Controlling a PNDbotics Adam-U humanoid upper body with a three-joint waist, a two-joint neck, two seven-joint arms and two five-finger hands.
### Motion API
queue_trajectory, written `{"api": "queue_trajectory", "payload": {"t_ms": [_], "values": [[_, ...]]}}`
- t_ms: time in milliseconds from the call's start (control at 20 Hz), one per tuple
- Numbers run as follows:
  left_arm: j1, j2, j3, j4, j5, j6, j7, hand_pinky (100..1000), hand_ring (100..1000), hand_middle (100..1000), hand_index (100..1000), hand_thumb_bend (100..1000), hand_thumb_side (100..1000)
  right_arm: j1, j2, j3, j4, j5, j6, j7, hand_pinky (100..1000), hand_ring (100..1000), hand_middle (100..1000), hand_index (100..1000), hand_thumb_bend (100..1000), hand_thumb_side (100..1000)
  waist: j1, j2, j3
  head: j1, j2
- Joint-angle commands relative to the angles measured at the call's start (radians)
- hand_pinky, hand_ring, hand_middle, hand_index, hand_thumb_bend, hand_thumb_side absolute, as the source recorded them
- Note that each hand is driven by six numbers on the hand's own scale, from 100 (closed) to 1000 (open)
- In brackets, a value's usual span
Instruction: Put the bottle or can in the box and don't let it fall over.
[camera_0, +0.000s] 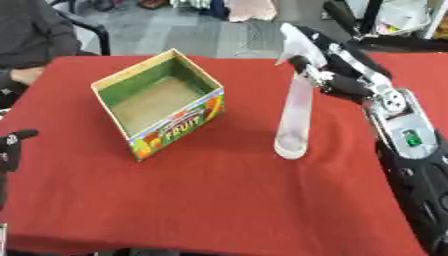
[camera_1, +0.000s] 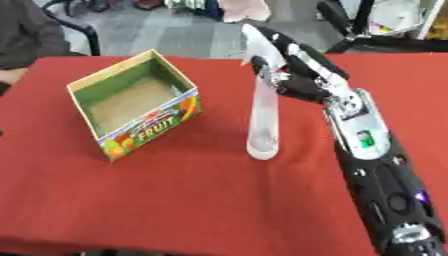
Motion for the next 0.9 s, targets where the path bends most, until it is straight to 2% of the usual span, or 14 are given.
{"api": "queue_trajectory", "payload": {"t_ms": [50, 450, 900], "values": [[-0.008, 0.013, -0.003, -0.003, -0.003, 0.001, -0.007, 677, 100, 1000, 970, 123, 880, -0.033, -0.01, -0.01, 0.004, -0.006, 0.005, -0.004, 878, 1000, 1000, 1000, 100, 527, 0.0, -0.013, 0.007, -0.007, -0.002], [-0.023, 0.005, -0.008, 0.026, -0.005, 0.005, -0.019, 677, 100, 1000, 971, 127, 893, -0.059, -0.004, -0.018, 0.034, 0.01, 0.002, -0.014, 877, 1000, 1000, 1000, 100, 524, 0.007, -0.008, 0.044, -0.022, -0.011], [-0.036, -0.001, -0.008, 0.047, -0.009, 0.005, -0.024, 676, 100, 1000, 971, 128, 899, -0.061, 0.002, -0.032, 0.078, 0.052, -0.013, -0.021, 874, 1000, 1000, 1000, 100, 518, 0.012, 0.0, 0.066, -0.031, -0.016]]}}
